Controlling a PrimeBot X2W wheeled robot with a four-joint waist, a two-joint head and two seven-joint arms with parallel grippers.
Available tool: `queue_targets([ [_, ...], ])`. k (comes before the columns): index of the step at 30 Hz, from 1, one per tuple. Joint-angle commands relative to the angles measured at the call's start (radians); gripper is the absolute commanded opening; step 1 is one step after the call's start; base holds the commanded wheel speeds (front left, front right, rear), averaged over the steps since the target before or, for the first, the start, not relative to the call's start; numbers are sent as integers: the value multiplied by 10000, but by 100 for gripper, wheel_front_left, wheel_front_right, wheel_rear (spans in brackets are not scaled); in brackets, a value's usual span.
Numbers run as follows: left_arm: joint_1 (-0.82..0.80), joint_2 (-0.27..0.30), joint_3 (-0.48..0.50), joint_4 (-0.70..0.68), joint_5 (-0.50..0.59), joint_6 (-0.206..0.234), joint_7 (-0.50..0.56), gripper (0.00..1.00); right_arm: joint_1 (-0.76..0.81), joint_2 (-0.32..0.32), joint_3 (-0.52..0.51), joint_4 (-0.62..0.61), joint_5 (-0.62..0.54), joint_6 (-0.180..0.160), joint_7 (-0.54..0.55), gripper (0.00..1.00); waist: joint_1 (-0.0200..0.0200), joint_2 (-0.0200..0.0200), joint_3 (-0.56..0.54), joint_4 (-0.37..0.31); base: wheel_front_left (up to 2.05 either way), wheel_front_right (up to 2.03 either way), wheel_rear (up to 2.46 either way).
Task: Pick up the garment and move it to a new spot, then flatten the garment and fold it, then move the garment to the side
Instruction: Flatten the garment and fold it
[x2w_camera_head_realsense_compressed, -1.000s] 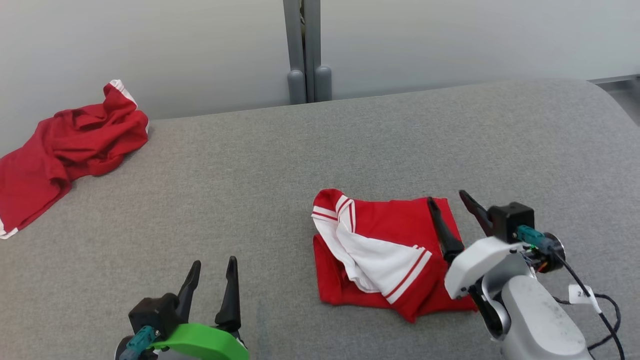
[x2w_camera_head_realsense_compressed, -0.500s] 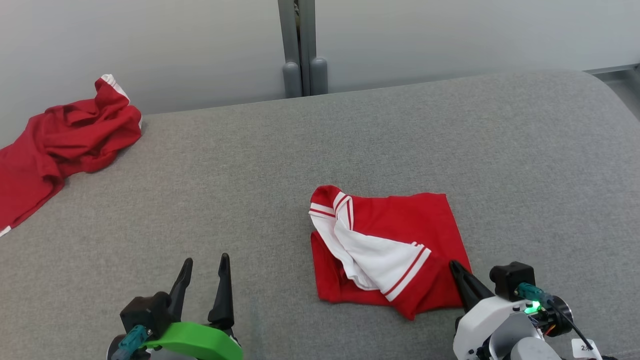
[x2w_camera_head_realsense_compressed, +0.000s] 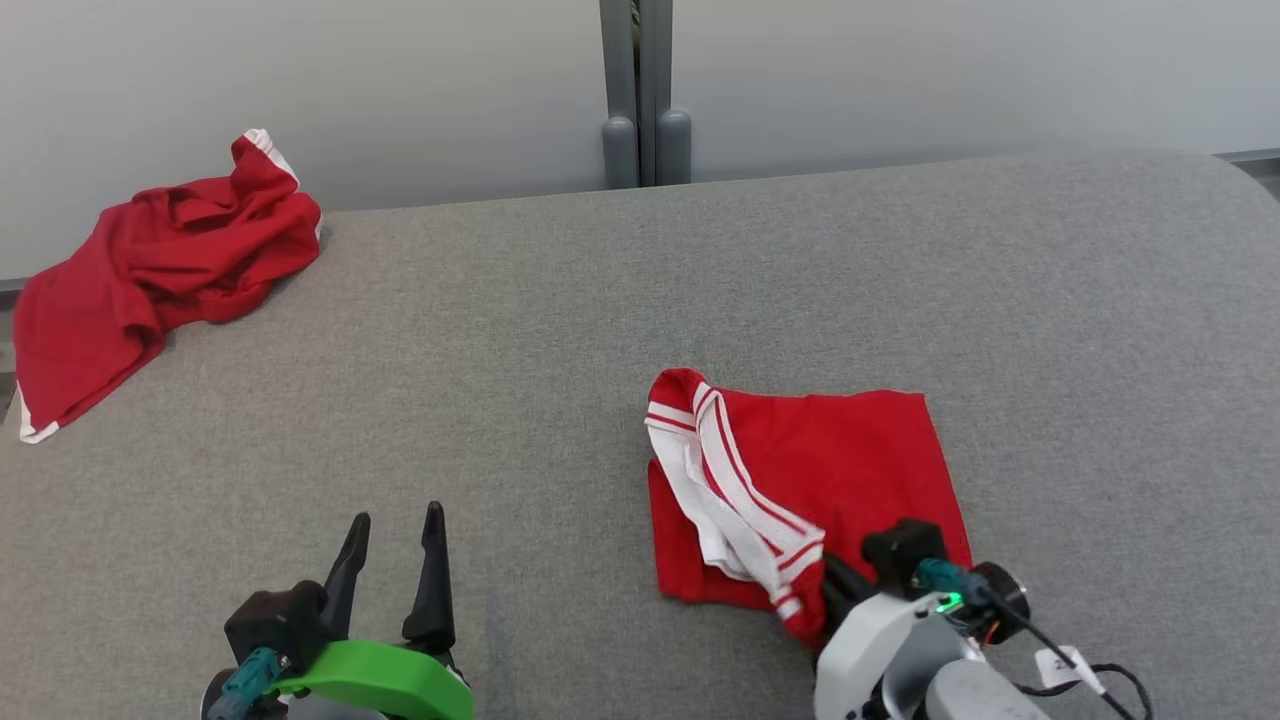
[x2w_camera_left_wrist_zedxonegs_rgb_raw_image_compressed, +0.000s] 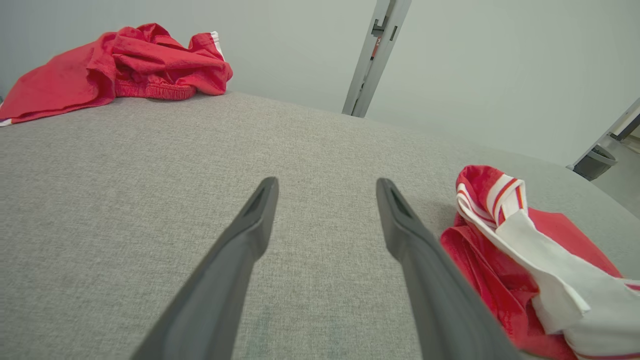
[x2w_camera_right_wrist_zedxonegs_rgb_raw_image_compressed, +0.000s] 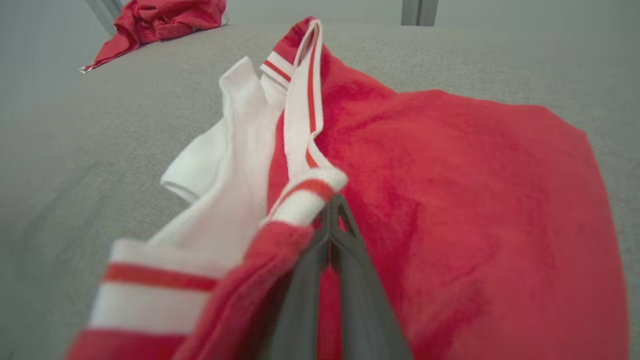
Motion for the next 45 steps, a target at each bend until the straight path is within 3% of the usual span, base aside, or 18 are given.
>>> queue_targets([
  [1,-80,11,27,-4,-67,27,-57,100,-91,-32,382,81,141,-6,-35,0,0,0,-1,46,0,0,0],
  [6,-140,-70,42,26,-84,-30,-70,100,-302,-39,2153,354,606,-7,124,0,0,0,15,164,0,0,0],
  [13,-150,-96,199,95,-83,-70,-63,100,-710,-34,3123,701,900,-7,-28,0,0,0,133,169,0,0,0],
  [20,-193,-176,307,109,74,-109,-73,100,-1308,-35,2918,795,1065,-7,-492,0,0,0,151,134,0,0,0],
  [27,-244,-255,340,123,244,-214,-69,100,-1741,-31,2004,1032,809,-7,-824,0,0,0,155,136,0,0,0],
  [33,-437,-397,230,195,375,-356,-69,100,-2499,-30,1479,1730,549,-7,-864,0,0,0,390,572,0,0,0],
  [45,-707,-555,238,454,479,-573,-70,100,-3839,-33,2330,3688,656,-7,-637,0,0,0,812,1771,0,0,0],
])
